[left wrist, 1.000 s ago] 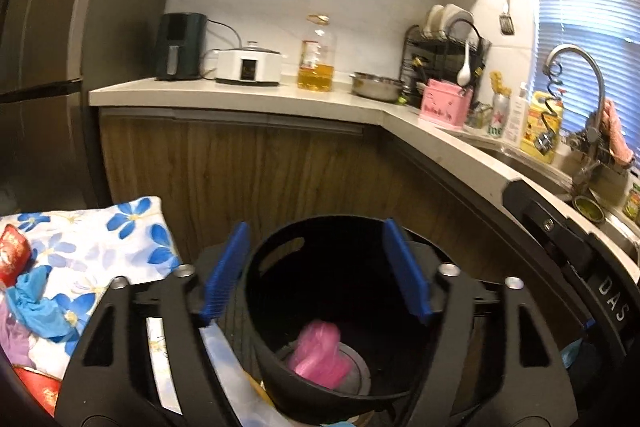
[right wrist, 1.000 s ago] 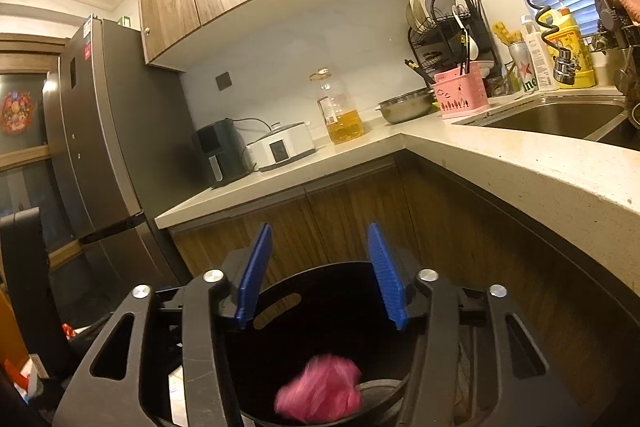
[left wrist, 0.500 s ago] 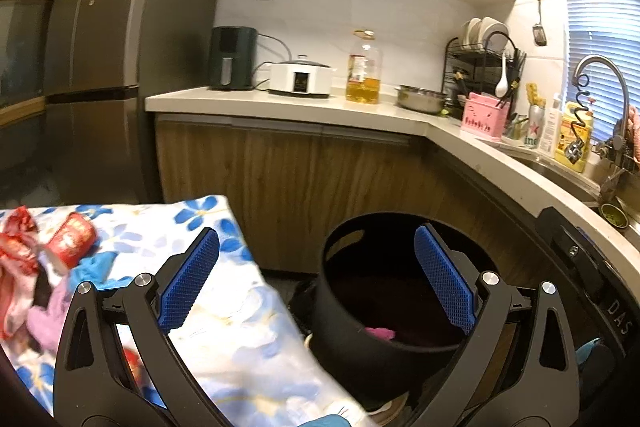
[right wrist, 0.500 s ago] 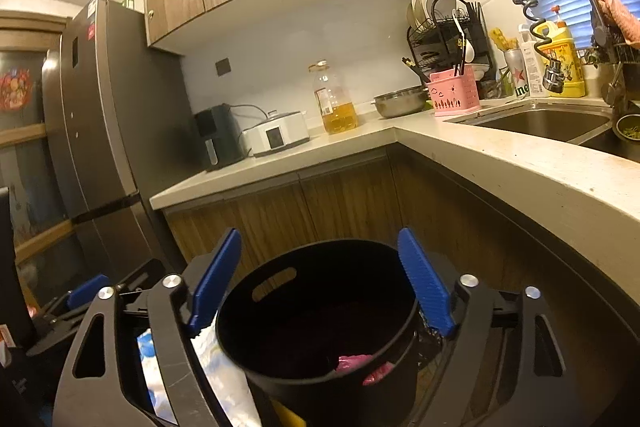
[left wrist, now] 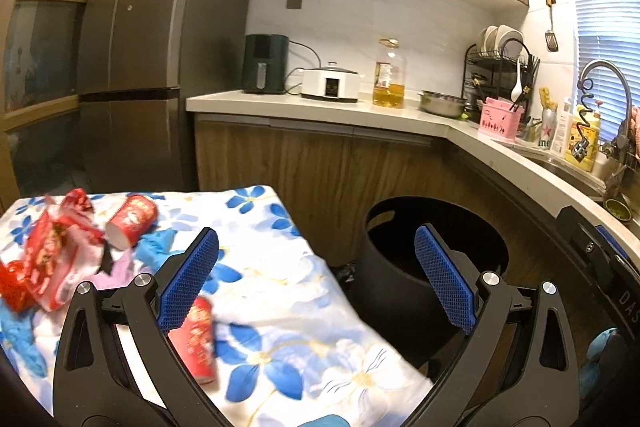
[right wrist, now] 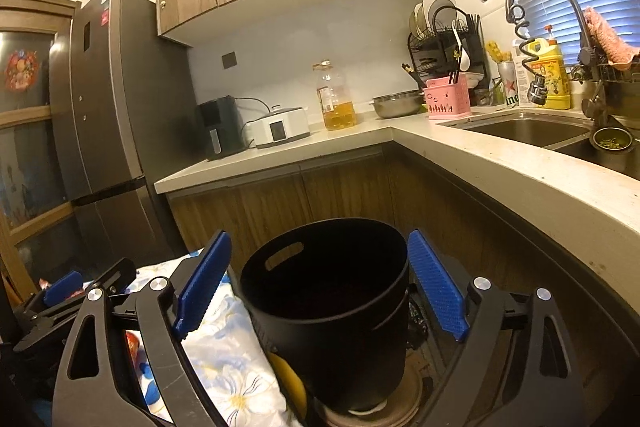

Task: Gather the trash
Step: 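Move both open tools back to the pile on the table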

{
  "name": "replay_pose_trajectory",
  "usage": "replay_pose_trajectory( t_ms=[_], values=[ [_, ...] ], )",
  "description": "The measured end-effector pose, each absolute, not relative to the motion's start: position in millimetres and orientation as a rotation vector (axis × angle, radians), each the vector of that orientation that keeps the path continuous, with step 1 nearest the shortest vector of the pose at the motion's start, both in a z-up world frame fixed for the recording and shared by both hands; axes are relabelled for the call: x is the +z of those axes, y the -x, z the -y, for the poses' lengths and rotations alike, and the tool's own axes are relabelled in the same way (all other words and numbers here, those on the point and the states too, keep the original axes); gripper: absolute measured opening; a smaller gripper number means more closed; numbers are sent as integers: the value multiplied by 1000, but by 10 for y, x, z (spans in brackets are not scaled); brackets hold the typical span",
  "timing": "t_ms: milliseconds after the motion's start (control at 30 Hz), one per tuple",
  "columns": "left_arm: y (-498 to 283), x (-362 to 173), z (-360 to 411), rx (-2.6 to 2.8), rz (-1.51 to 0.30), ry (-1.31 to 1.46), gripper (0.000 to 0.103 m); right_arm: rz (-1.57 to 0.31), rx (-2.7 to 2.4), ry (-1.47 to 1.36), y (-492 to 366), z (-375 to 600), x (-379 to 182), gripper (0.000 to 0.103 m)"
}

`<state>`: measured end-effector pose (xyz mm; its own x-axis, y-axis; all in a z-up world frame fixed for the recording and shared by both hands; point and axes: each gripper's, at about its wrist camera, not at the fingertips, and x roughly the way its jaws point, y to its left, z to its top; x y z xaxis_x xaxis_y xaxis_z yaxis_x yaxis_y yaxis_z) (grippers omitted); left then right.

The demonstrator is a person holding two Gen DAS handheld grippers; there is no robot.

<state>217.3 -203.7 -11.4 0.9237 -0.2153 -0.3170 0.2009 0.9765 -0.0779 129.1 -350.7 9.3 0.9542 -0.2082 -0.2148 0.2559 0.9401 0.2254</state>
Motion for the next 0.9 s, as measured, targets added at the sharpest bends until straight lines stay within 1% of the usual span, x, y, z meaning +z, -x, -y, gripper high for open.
replay_pose_trajectory(
  t_ms=[433, 900],
  values=[
    [-1590, -164, 1328, -75, -282, 45, 97, -164, -129, -242, -937, 2933, 87, 87],
    [-1187, -303, 160, 189, -264, 101, 97, -177, 65, -250, -929, 2131, -9, 87]
  ],
)
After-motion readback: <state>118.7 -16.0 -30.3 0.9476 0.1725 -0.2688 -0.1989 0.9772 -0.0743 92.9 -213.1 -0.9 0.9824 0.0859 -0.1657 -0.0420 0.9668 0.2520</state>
